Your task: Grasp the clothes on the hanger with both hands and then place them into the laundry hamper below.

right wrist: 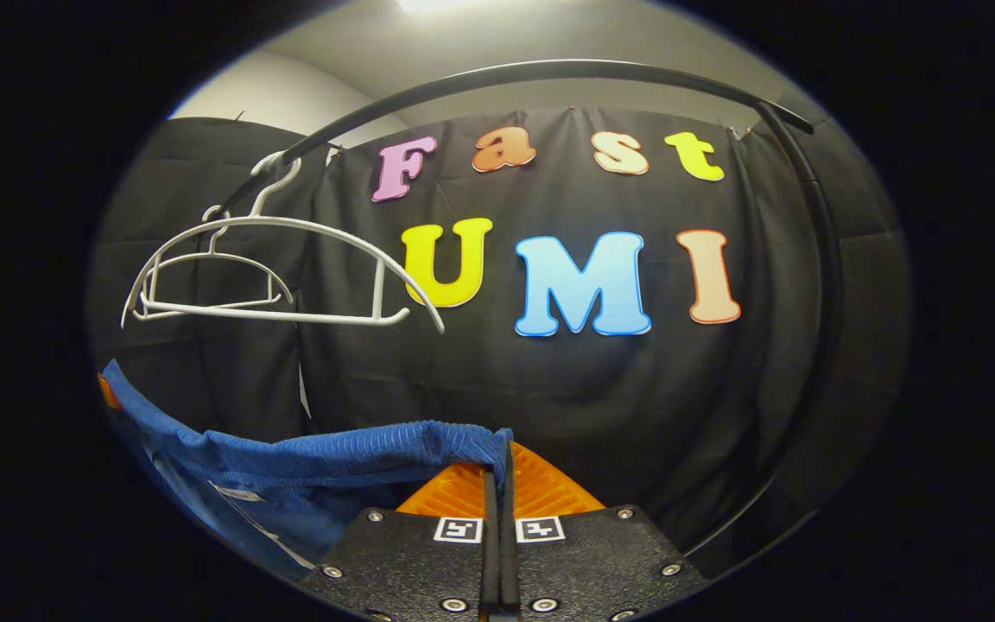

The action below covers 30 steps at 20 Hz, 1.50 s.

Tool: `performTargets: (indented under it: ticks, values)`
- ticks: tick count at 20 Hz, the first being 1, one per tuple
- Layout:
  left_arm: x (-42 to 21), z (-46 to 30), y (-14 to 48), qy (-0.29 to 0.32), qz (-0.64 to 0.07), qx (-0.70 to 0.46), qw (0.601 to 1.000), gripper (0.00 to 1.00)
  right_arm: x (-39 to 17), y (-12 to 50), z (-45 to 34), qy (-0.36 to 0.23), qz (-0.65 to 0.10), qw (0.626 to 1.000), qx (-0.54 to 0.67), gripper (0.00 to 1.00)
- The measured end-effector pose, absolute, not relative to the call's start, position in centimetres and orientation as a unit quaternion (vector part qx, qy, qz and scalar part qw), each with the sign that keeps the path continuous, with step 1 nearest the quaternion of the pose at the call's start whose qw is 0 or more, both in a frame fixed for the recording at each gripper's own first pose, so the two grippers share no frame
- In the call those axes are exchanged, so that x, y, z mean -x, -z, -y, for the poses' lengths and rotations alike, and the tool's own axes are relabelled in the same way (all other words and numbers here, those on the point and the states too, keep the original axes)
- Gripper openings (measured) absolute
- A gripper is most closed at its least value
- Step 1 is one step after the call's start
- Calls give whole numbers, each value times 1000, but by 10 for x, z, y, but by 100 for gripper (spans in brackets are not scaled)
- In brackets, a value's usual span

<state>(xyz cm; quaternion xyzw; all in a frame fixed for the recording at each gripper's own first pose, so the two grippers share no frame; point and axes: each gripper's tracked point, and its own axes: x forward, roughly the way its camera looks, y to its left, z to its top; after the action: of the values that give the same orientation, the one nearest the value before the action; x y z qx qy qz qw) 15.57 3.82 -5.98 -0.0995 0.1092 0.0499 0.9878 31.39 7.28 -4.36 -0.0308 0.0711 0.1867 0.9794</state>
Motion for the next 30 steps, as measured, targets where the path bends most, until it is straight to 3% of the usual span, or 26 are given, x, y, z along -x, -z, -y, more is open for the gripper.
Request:
performTargets:
  ticks: [5,8,12,14,16,20,22,24,30]
  values:
    - [-145,-15,55,47,-120,143,981,2,-231,30,-62,-120,-96,988,14,0]
    - [-139,-3,52,106,-122,148,976,2,-169,34,-74,-112,-121,986,9,0]
    - [-136,3,36,179,-117,153,965,7,-127,29,-92,-99,-123,987,7,0]
    - [-129,-2,12,212,-104,160,958,0,-105,23,-101,-96,-124,988,-9,0]
    - [-127,-14,-17,233,-85,162,955,7,-76,14,-104,-92,-117,989,-21,0]
    - [-134,-21,-54,241,-47,162,956,0,-56,-2,-102,-91,-100,990,-41,0]
    - [-150,-28,-33,219,-65,154,961,6,-65,14,-99,-90,-116,988,-43,0]
    - [-159,-34,7,200,-98,149,964,2,-69,43,-100,-87,-138,986,-40,0]
    - [-147,-32,182,179,-230,74,954,7,-30,184,-98,-65,-259,962,-47,0]
